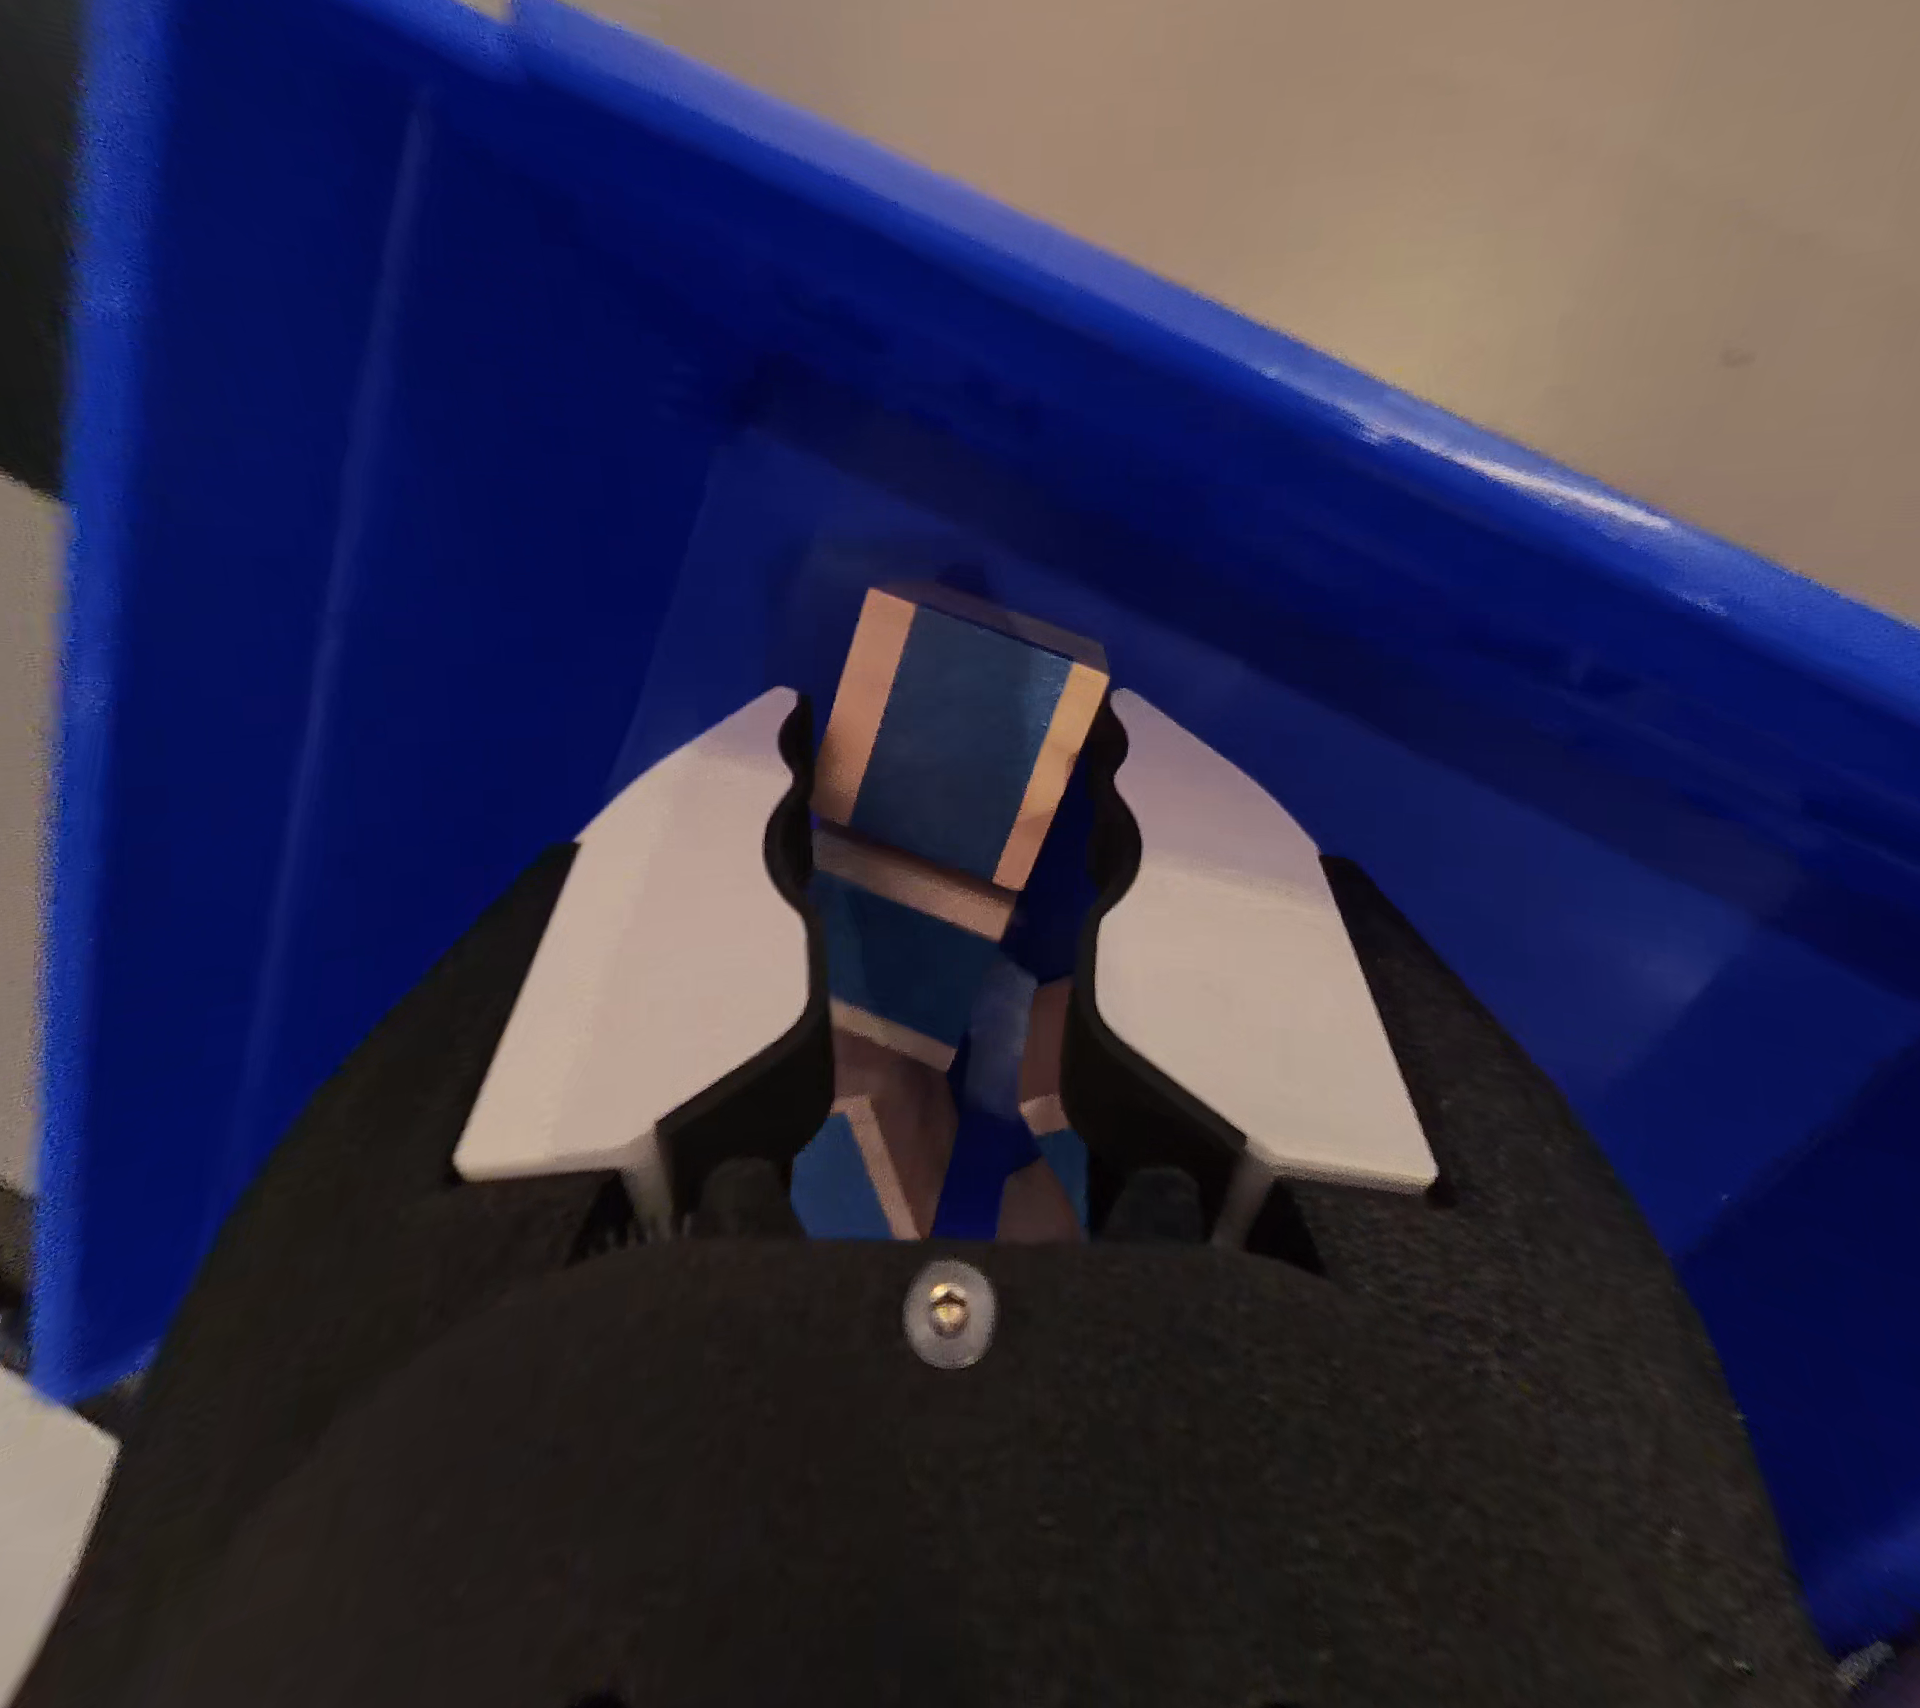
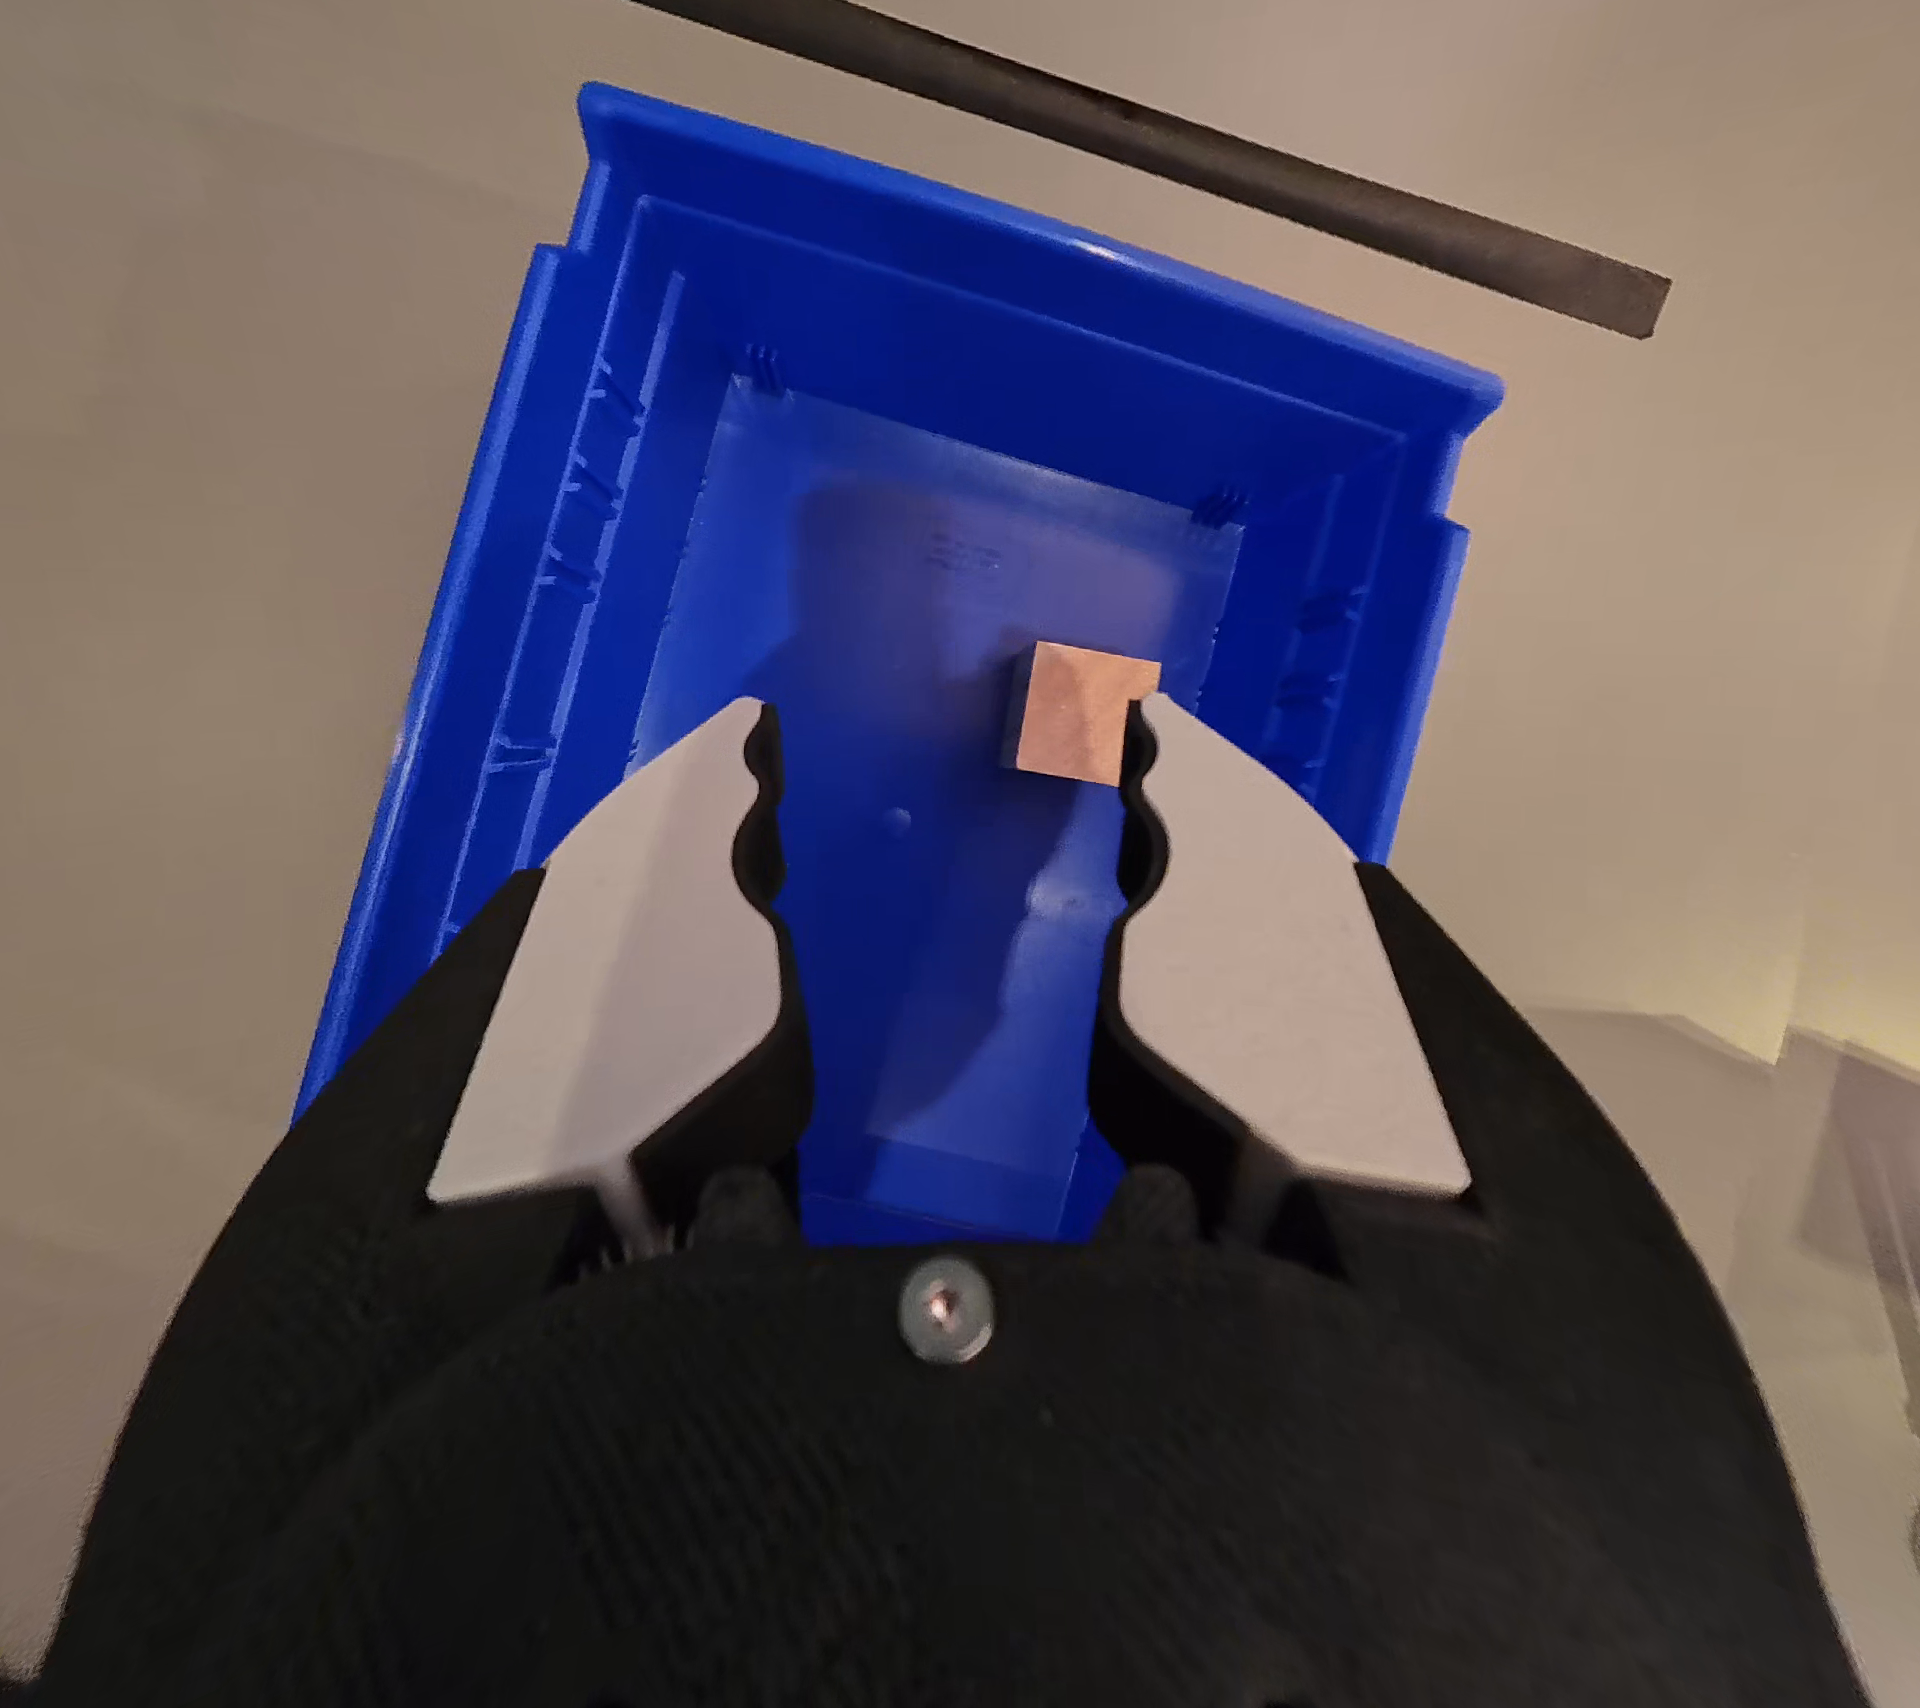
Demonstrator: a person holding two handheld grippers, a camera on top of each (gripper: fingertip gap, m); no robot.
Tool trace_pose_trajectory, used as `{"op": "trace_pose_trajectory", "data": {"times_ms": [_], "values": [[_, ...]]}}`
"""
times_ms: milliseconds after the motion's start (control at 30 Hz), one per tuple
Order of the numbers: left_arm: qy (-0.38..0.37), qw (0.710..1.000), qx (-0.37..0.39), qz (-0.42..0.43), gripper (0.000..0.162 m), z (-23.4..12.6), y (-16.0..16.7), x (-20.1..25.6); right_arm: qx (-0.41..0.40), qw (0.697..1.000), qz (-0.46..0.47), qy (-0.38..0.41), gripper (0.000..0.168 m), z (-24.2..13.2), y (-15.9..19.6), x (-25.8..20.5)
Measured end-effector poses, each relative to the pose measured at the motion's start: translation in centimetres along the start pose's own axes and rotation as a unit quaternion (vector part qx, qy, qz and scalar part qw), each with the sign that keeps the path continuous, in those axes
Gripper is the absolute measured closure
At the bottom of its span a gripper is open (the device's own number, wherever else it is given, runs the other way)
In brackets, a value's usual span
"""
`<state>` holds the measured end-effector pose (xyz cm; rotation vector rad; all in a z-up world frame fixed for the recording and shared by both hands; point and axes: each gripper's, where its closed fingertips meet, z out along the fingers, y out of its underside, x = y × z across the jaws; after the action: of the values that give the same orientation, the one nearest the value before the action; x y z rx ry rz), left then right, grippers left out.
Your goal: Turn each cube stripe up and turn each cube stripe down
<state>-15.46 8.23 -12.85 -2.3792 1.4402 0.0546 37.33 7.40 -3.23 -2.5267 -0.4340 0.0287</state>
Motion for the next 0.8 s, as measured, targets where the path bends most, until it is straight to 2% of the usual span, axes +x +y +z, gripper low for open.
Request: {"op": "trace_pose_trajectory", "data": {"times_ms": [100, 233, 300, 367, 433, 500, 567, 633, 733, 800], "values": [[-0.055, 0.997, 0.04, -0.022, 0.111, -2.9, -1.0, -1.7, 0.008, 1.0, -0.013, 0.013, 0.105, -0.6, -0.3, -0.2], [-0.146, 0.972, 0.149, -0.106, 0.111, -10.1, -2.9, -4.5, 0.045, 0.997, -0.037, 0.057, 0.106, -2.6, -1.8, -0.5], [-0.13, 0.956, 0.222, -0.143, 0.112, -13.7, -4.5, -3.9, 0.094, 0.99, -0.066, 0.076, 0.107, -4.3, -3.5, -1.7], [-0.092, 0.935, 0.304, -0.157, 0.112, -16.8, -7.0, -2.2, 0.174, 0.976, -0.117, 0.059, 0.108, -6.2, -6.1, -4.9], [-0.024, 0.906, 0.393, -0.156, 0.112, -19.7, -10.4, 0.4, 0.287, 0.934, -0.212, -0.031, 0.104, -8.2, -8.6, -11.6], [0.103, 0.86, 0.476, -0.153, 0.112, -22.2, -14.1, 4.1, 0.399, 0.86, -0.29, -0.13, 0.1, -10.5, -9.5, -19.1], [0.246, 0.81, 0.511, -0.15, 0.113, -23.6, -16.9, 7.9, 0.471, 0.792, -0.348, -0.172, 0.101, -12.0, -8.9, -24.8], [0.34, 0.782, 0.502, -0.143, 0.113, -23.5, -18.7, 10.8, 0.515, 0.754, -0.388, -0.126, 0.095, -12.3, -8.6, -27.7], [0.406, 0.763, 0.484, -0.137, 0.113, -22.5, -20.4, 13.4, 0.583, 0.691, -0.422, -0.069, 0.093, -13.8, -7.7, -29.9], [0.446, 0.751, 0.469, -0.134, 0.113, -22.0, -21.2, 14.9, 0.603, 0.674, -0.424, -0.05, 0.093, -14.5, -7.3, -30.6]]}}
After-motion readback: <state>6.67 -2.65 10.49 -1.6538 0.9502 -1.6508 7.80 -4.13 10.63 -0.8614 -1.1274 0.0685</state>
